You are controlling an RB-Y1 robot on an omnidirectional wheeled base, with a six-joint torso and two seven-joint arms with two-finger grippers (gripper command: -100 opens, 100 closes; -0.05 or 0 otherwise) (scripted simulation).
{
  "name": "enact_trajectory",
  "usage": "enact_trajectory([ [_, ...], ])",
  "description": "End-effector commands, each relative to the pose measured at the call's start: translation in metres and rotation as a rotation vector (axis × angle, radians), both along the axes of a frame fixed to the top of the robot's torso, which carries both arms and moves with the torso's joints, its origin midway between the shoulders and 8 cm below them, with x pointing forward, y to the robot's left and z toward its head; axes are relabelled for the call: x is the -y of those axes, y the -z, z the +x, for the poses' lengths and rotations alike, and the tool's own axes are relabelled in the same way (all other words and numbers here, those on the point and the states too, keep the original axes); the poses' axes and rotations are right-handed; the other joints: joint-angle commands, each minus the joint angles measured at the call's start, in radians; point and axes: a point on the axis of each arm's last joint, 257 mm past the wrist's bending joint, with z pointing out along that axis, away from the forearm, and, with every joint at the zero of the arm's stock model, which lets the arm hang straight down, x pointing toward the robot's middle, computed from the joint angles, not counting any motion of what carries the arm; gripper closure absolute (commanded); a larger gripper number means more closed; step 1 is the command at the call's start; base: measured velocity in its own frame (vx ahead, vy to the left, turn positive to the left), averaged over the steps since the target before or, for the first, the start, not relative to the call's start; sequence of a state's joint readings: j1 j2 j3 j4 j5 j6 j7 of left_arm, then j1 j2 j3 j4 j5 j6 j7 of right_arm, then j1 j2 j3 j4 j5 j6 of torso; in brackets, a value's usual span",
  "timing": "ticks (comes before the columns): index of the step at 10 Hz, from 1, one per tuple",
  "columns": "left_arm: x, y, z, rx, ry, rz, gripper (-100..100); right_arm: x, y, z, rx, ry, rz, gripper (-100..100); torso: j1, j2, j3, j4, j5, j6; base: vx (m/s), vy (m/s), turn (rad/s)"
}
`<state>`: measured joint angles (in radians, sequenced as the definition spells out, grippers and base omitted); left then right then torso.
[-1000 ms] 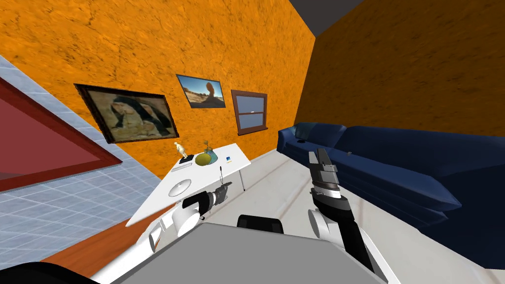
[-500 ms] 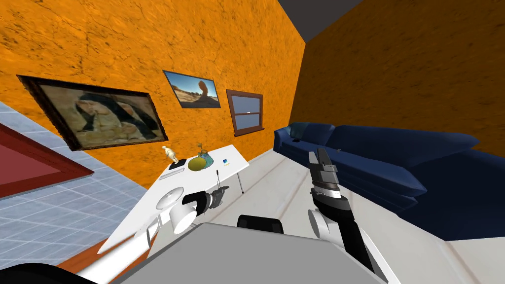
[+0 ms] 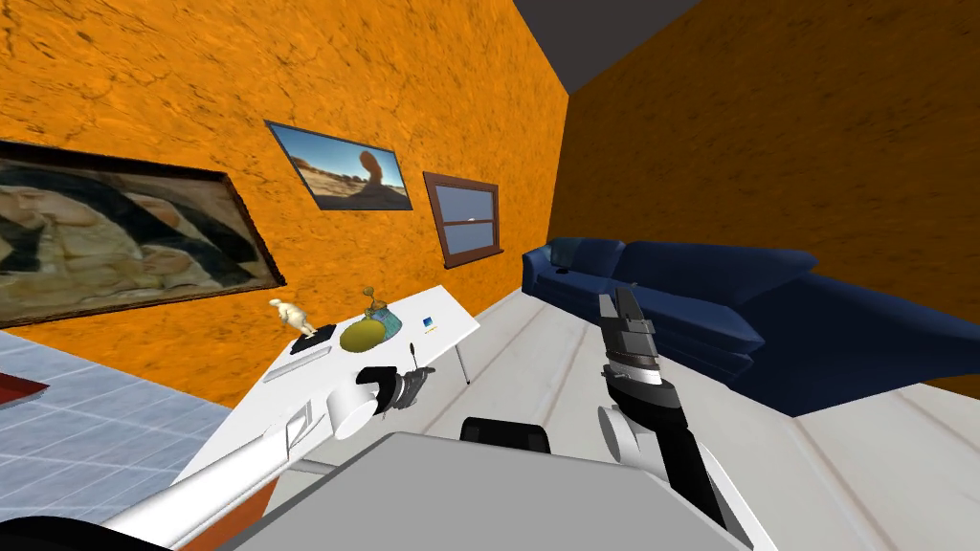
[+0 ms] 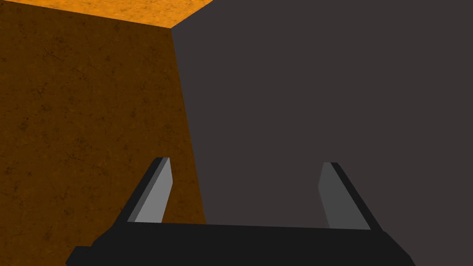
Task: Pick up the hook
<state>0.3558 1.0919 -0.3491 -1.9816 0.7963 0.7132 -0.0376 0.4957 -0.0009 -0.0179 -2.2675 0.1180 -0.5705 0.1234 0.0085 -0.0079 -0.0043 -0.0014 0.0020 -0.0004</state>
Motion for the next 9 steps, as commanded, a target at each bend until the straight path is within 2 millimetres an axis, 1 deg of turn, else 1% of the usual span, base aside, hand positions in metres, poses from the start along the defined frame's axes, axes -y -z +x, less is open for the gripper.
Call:
enact_trajectory([
  [1, -0.013, 0.003, -0.009, -0.03, 0.004, 0.03, -100, 0.0, 0.0, 0.0, 0.0, 0.0, 0.0, 0, 0.0, 0.0, 0.0, 0.0, 0.0, 0.0, 0.077, 0.091, -0.099],
  [2, -0.028, 0.004, -0.015, -0.066, 0.008, 0.069, -100, 0.0, 0.0, 0.0, 0.0, 0.0, 0.0, 0, -0.002, 0.0, 0.0, 0.0, 0.0, -0.001, 0.074, 0.062, -0.145],
  [5, -0.068, 0.002, -0.027, -0.149, 0.01, 0.169, -100, 0.0, 0.0, 0.0, 0.0, 0.0, 0.0, 0, 0.0, -0.002, -0.001, -0.001, 0.0, 0.0, 0.1, 0.119, -0.238],
  [9, -0.107, -0.006, -0.036, -0.218, 0.003, 0.263, -100, 0.0, 0.0, 0.0, 0.0, 0.0, 0.0, 0, -0.002, -0.001, -0.001, 0.0, 0.0, -0.001, 0.074, 0.1, -0.14],
])
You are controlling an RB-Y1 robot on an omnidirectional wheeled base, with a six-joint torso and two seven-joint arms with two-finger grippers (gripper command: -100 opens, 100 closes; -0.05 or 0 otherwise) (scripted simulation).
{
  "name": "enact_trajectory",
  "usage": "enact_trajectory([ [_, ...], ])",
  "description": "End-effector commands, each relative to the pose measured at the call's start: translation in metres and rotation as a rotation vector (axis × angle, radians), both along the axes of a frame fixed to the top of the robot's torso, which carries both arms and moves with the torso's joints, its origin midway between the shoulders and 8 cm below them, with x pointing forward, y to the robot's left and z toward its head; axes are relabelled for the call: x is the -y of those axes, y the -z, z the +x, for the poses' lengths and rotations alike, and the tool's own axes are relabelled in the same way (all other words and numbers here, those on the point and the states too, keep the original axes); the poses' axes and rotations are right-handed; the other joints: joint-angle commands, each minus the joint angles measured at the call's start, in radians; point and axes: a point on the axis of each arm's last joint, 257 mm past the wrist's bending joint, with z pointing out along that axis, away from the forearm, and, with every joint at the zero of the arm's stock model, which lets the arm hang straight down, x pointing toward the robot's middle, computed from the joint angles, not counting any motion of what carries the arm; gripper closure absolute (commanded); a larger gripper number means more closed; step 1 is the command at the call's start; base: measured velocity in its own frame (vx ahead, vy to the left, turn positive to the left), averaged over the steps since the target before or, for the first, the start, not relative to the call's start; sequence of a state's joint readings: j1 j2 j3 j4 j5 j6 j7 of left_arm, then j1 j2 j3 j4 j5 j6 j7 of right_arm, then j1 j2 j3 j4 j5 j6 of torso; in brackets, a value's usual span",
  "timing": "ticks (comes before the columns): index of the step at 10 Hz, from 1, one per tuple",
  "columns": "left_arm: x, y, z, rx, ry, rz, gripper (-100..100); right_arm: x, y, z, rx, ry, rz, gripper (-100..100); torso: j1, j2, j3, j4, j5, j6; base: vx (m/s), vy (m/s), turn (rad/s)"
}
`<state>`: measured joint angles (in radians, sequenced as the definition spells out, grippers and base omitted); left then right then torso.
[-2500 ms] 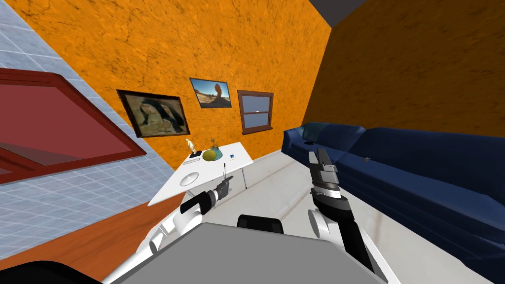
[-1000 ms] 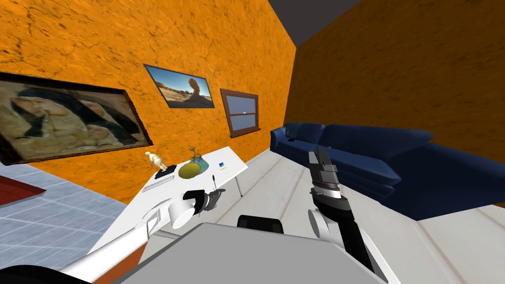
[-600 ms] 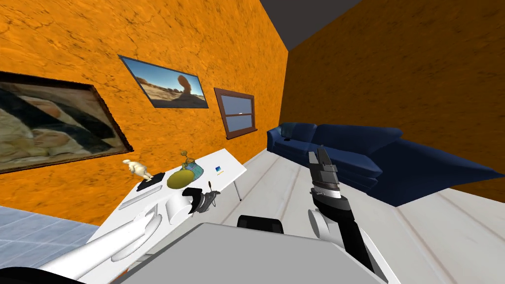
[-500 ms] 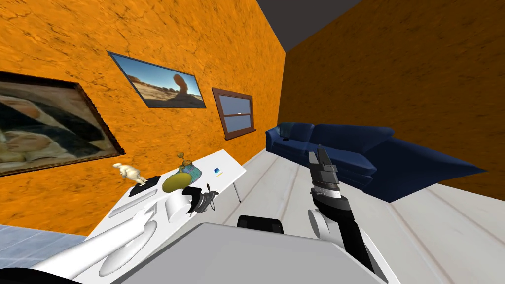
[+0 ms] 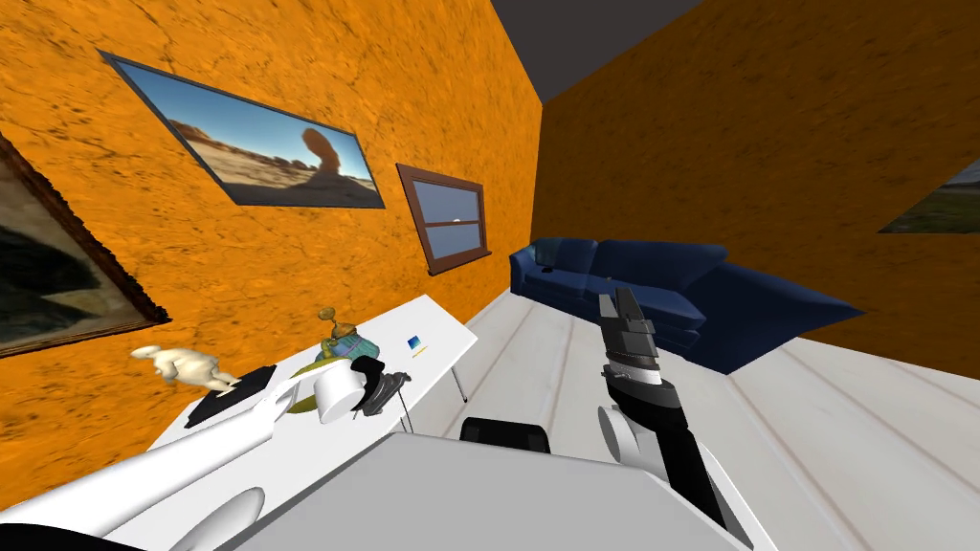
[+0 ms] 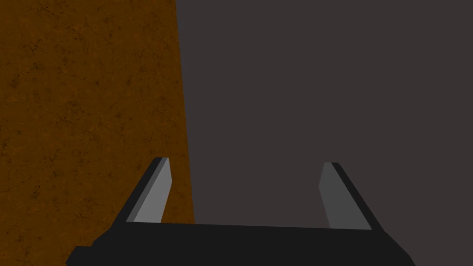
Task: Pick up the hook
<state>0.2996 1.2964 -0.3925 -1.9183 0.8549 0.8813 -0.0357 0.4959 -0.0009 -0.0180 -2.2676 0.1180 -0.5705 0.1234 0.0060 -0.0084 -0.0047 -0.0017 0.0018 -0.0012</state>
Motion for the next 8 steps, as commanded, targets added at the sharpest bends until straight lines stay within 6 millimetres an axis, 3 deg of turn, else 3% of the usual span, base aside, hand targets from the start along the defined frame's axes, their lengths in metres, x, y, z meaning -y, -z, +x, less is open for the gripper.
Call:
enact_trajectory([
  [1, 0.0, 0.0, 0.0, 0.0, 0.0, 0.0, -100, 0.0, 0.0, 0.0, 0.0, 0.0, 0.0, 0, 0.0, 0.0, 0.0, 0.0, 0.0, 0.0, 0.025, 0.048, -0.03],
  [2, -0.001, 0.0, 0.0, -0.003, -0.001, 0.004, 0, 0.0, 0.0, 0.0, 0.0, 0.0, 0.0, 0, -0.003, 0.002, 0.001, 0.0, 0.0, -0.001, 0.005, 0.009, 0.003],
  [3, -0.004, 0.008, -0.002, 0.001, -0.009, 0.004, -100, 0.0, 0.0, 0.0, 0.0, 0.0, 0.0, 0, -0.006, 0.003, 0.002, 0.001, -0.001, 0.0, 0.001, 0.004, -0.056],
  [6, -0.005, 0.016, -0.004, 0.004, -0.016, 0.004, -100, 0.0, 0.0, 0.0, 0.0, 0.0, 0.0, 0, -0.007, 0.005, 0.003, 0.001, -0.001, 0.0, -0.003, 0.002, -0.044],
  [7, -0.005, 0.016, -0.003, 0.005, -0.016, 0.004, 100, 0.0, 0.0, 0.0, 0.0, 0.0, 0.0, 0, -0.007, 0.005, 0.003, 0.001, -0.002, -0.001, 0.0, 0.0, 0.0],
  [8, -0.005, 0.016, -0.003, 0.005, -0.016, 0.004, 100, 0.0, 0.0, 0.0, 0.0, 0.0, 0.0, 0, -0.007, 0.005, 0.003, 0.001, -0.002, -0.001, 0.0, 0.0, 0.0],
])
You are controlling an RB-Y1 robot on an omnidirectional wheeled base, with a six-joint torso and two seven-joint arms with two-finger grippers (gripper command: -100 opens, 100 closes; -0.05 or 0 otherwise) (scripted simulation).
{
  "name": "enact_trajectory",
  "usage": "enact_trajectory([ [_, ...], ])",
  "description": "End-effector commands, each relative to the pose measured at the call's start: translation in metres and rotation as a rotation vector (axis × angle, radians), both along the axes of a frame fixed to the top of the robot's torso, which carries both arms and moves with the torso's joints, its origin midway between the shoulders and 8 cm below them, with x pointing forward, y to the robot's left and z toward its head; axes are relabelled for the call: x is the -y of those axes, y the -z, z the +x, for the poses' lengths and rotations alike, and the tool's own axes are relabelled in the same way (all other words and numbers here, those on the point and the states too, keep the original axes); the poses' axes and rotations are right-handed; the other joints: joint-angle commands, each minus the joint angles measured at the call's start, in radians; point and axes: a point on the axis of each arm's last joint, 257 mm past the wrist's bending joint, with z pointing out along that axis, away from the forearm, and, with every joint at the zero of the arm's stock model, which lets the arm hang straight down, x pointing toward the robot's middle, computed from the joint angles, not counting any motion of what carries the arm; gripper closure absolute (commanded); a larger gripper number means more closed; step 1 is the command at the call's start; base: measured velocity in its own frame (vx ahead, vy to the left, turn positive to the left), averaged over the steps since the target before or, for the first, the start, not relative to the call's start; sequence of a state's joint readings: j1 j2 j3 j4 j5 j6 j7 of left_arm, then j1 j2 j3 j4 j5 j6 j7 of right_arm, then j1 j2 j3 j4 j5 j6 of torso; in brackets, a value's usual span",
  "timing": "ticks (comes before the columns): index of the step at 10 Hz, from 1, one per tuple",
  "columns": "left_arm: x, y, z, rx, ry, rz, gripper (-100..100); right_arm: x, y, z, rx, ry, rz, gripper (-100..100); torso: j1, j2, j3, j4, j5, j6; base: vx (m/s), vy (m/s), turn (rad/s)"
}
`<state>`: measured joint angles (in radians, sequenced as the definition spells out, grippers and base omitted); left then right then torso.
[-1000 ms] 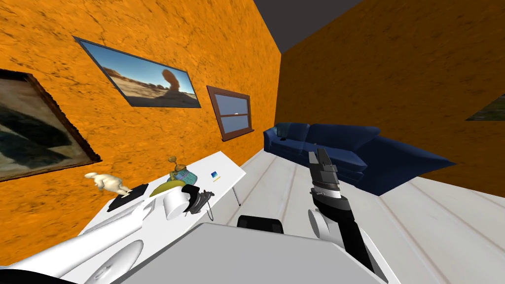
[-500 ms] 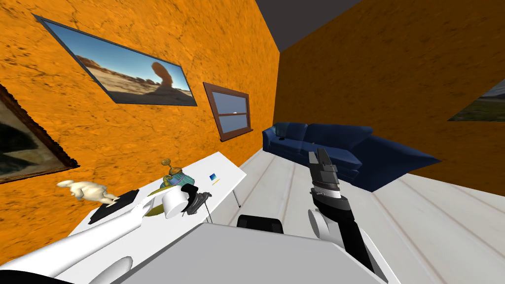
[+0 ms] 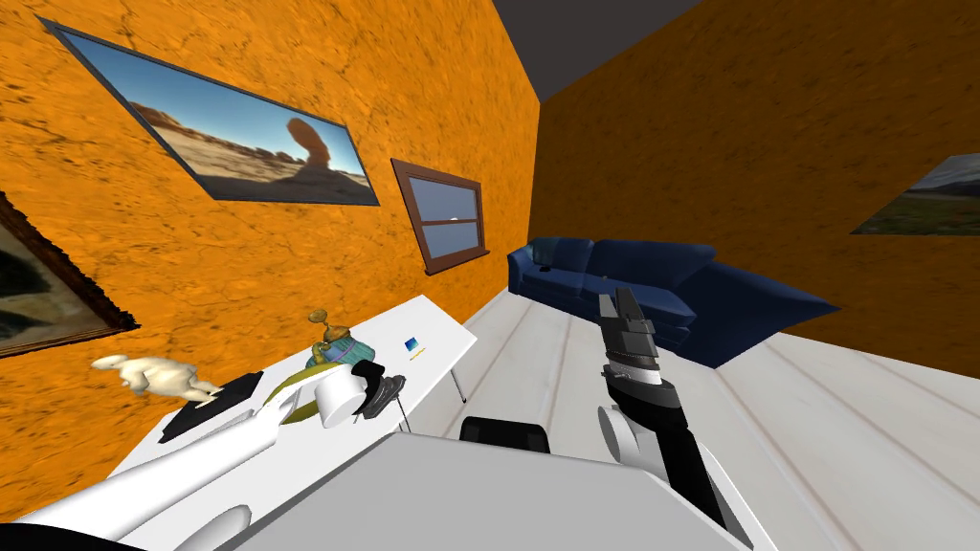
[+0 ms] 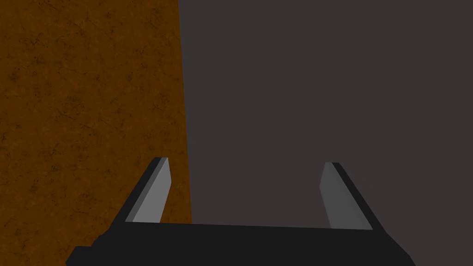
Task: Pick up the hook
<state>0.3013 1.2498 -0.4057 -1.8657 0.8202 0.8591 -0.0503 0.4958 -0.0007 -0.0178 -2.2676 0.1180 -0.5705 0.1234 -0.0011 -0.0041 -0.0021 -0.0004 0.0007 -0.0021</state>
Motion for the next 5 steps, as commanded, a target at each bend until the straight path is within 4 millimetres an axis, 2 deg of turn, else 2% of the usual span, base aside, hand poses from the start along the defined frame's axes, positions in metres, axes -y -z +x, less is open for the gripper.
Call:
enact_trajectory([
  [1, 0.0, 0.0, 0.0, 0.0, 0.0, 0.0, 100, 0.0, 0.0, 0.0, 0.0, 0.0, 0.0, 0, 0.0, 0.0, 0.0, 0.0, 0.0, 0.0, -0.003, 0.002, -0.022],
  [3, 0.0002, -0.0002, -0.0002, -0.001, 0.008, 0.003, 100, 0.0, 0.0, 0.0, 0.0, 0.0, 0.0, 0, 0.002, -0.001, -0.001, 0.0, 0.002, -0.002, 0.0, 0.0, 0.0],
  [4, 0.0003, -0.0002, -0.0003, -0.001, 0.008, 0.002, 0, 0.0, 0.0, 0.0, 0.0, 0.0, 0.0, 0, 0.002, -0.002, -0.001, 0.0, 0.002, -0.002, 0.0, 0.0, 0.0],
  [5, 0.0025, -0.0099, 0.0025, -0.003, 0.007, -0.002, 100, 0.0, 0.0, 0.0, 0.0, 0.0, 0.0, 0, 0.002, -0.002, -0.001, 0.0, 0.002, -0.002, 0.007, -0.002, 0.111],
])
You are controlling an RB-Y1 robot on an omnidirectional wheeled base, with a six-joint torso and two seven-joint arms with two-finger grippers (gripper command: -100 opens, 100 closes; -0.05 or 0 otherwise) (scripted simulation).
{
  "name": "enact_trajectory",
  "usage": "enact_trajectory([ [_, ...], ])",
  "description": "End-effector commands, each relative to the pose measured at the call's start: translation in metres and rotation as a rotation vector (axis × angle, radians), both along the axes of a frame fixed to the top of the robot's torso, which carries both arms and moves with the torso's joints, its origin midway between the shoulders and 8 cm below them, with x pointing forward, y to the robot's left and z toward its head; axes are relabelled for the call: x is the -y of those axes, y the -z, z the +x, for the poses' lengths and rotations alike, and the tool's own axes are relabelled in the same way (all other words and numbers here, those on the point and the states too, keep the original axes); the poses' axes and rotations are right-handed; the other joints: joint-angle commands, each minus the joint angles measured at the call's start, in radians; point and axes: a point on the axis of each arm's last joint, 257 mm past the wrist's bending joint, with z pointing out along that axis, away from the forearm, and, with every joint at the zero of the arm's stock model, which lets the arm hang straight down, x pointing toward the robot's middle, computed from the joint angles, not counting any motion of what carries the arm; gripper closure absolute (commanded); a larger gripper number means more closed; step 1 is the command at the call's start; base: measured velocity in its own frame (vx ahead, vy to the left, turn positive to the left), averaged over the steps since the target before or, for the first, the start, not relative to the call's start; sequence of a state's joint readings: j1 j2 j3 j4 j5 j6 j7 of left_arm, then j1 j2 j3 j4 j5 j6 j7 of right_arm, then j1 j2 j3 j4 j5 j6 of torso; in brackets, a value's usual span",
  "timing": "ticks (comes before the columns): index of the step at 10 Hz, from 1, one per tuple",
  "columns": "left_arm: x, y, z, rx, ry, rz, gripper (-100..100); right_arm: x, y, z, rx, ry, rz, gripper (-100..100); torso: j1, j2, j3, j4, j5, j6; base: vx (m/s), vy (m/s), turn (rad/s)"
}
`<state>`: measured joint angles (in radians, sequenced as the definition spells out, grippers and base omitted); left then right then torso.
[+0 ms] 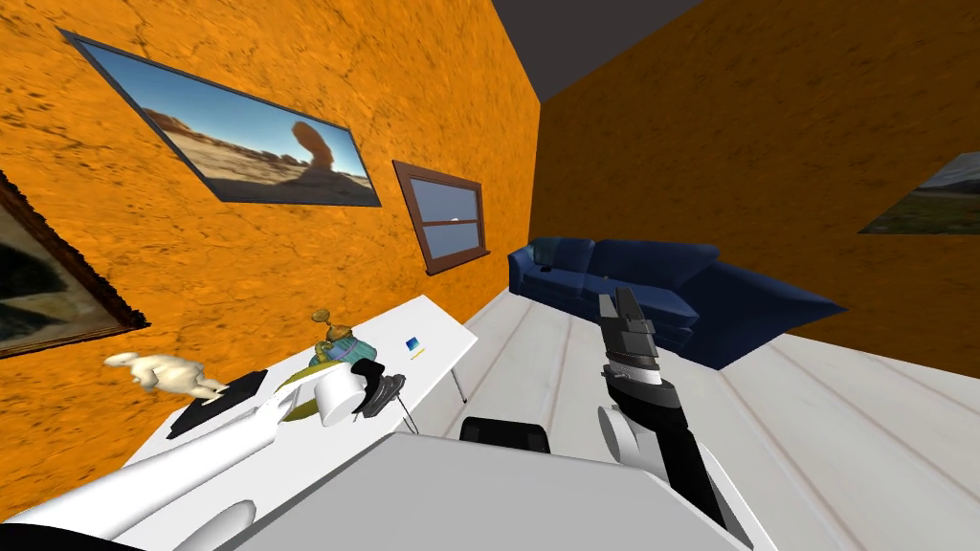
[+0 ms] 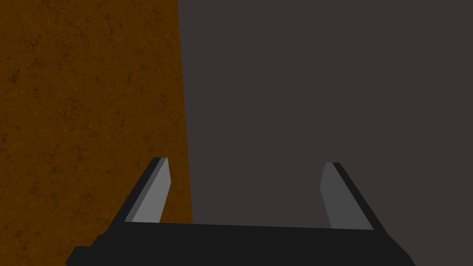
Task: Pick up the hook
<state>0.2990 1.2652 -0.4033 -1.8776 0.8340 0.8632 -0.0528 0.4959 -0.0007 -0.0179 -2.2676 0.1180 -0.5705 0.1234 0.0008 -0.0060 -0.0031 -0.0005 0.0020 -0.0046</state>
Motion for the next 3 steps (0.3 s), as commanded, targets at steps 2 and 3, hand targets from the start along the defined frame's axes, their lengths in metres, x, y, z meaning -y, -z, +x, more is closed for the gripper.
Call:
enact_trajectory([
  [2, 0.0001, -0.006, 0.0001, -0.002, 0.002, -0.001, 100, 0.0, 0.0, 0.0, 0.0, 0.0, 0.0, 0, 0.0, 0.0, 0.0, 0.0, 0.0, 0.0, 0.007, -0.004, 0.059],
  [3, 0.0, -0.0067, 0.0, -0.003, 0.001, -0.001, 0, 0.0, 0.0, 0.0, 0.0, 0.0, 0.0, 0, 0.0, 0.0, 0.0, 0.0, 0.001, 0.001, 0.0, 0.0, 0.0],
])
